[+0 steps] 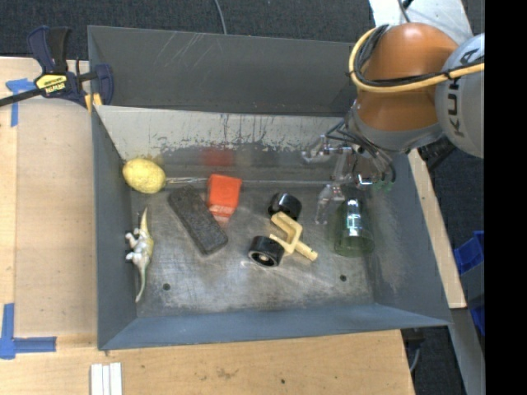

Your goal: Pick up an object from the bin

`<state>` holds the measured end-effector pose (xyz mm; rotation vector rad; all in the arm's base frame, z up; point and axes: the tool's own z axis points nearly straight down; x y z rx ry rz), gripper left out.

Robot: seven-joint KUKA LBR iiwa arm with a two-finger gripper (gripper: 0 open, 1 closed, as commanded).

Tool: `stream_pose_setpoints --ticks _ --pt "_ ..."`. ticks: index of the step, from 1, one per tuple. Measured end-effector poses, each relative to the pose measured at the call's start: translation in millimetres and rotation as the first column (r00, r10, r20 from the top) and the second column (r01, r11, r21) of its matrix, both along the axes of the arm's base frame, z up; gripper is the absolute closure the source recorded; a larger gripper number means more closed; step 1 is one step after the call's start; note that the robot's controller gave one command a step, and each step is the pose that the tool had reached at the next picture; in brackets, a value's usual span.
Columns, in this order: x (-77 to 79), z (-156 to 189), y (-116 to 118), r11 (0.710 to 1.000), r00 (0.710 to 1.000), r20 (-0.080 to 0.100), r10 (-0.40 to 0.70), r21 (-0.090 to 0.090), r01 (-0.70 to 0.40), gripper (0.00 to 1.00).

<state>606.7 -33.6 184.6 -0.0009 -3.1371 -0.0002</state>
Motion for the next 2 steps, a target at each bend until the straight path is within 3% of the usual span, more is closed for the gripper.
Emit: stream_pose_setpoints --ticks 1,2 --pt "1.6 5 0 1.000 1.000 0.008 0.001 -0.001 -0.001 0.00" --pt "-7.7 -42 24 0.998 0.998 0.014 0.058 -0.002 -0.058 0.00"
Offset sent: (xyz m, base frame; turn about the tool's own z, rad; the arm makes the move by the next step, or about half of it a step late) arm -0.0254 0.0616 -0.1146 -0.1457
